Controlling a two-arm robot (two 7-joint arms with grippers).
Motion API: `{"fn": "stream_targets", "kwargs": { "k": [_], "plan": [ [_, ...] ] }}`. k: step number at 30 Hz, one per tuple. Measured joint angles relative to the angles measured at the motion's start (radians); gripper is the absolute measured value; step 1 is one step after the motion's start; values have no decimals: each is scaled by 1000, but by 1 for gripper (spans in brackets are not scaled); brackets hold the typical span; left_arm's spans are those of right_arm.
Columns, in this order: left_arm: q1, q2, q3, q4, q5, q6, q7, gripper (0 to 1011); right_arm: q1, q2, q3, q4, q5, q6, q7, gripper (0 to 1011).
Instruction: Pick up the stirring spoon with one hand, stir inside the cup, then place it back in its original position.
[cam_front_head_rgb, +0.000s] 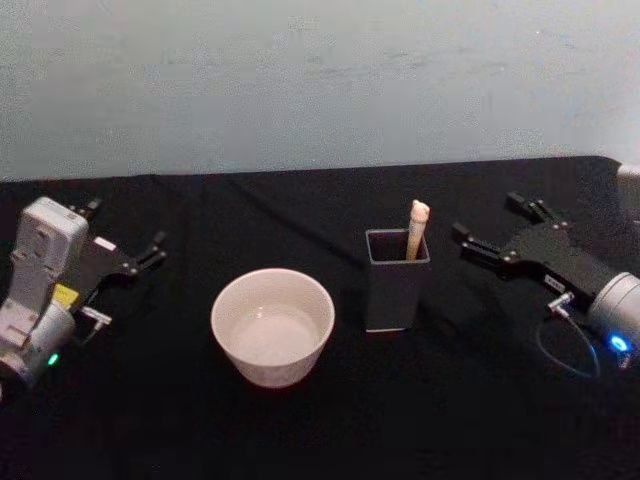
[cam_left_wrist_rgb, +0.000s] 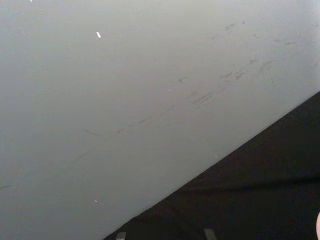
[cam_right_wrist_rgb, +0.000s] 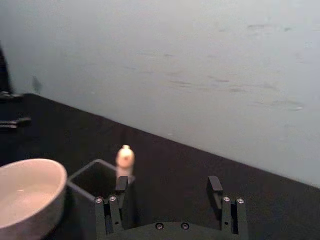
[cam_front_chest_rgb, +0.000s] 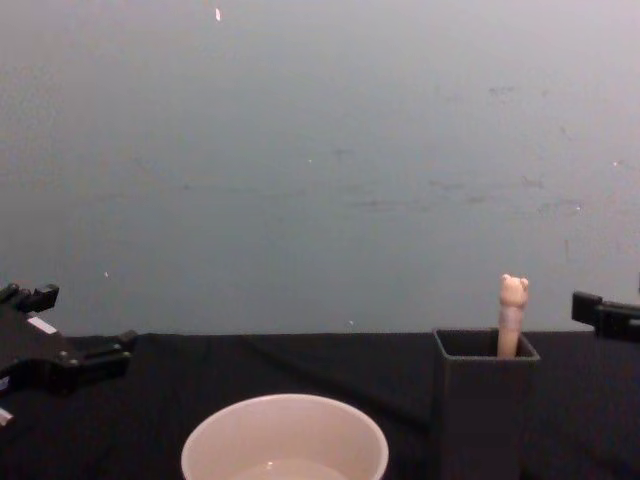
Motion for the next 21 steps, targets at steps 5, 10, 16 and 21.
{"fn": "stream_targets", "kwargs": {
  "k": [5, 10, 16, 21],
  "plan": [
    [0, 0, 0, 0, 0, 0, 0, 1001, 3, -14, 2, -4, 20, 21, 41, 1002],
    [0, 0, 0, 0, 0, 0, 0, 1001, 25, -39, -8, 17, 12, 28, 58, 1002],
    [0, 0, 0, 0, 0, 0, 0, 1001, 70, -83, -25, 66, -19, 30, 71, 1002],
    [0, 0, 0, 0, 0, 0, 0, 1001, 110, -121, -39, 114, -43, 35, 80, 1002]
  ]
}}
